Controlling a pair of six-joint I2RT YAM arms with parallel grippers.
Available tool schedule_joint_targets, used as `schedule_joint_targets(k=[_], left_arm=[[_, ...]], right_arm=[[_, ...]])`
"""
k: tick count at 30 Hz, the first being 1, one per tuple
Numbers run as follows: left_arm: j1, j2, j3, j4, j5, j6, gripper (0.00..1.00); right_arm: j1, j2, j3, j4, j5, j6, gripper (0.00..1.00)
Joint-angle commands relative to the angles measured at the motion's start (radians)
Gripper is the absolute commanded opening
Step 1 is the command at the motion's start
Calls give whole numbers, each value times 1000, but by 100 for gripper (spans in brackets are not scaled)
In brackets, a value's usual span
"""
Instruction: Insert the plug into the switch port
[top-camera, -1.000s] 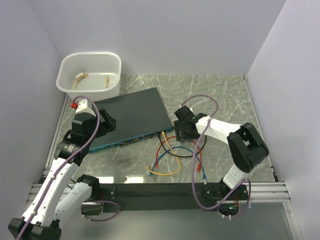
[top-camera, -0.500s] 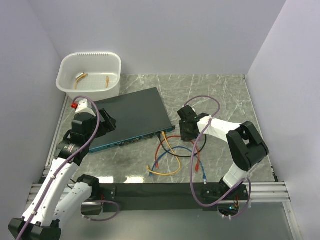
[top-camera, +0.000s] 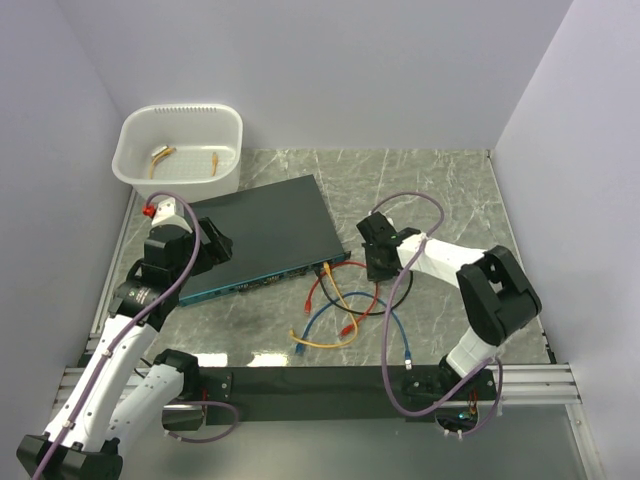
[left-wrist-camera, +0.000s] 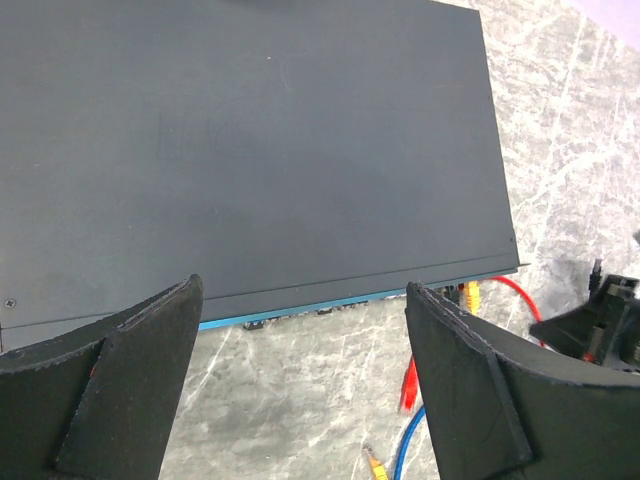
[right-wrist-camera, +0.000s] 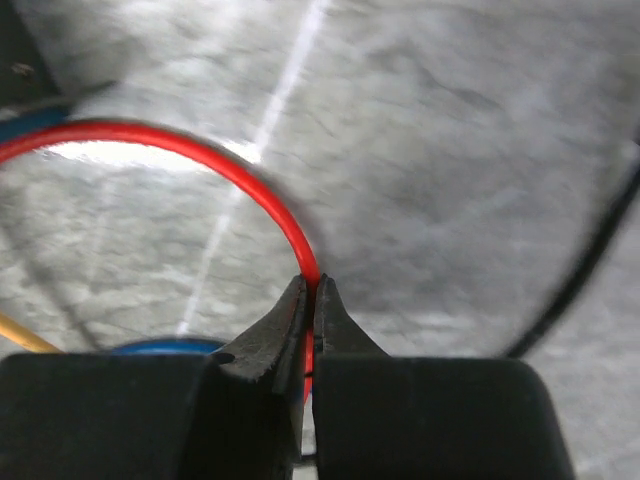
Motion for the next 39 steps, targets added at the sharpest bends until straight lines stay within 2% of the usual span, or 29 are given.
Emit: schedule_joint_targets(k=[1,11,18,26,33,39], left_arm=[[6,7,8,24,16,23,88],[6,13,8,27,28,18,86],[6,22,2,70,77,-16,84],[-2,86,-79,366,354,-125,83],[-93,240,-82,614,364,-152,79],[-202,392,-31,710,339,-168,72]], right_arm=[[-27,-96,-6,-39,104,49,0],[-185,-386,-25,-102,185,97,0],[-196,-469,21,-124,157,85,0],[-193,-532,21,-95,21,71,0],[-190,-556,52,-104,-82,50,0],[-186,-552,73,-112,-105,40,0]])
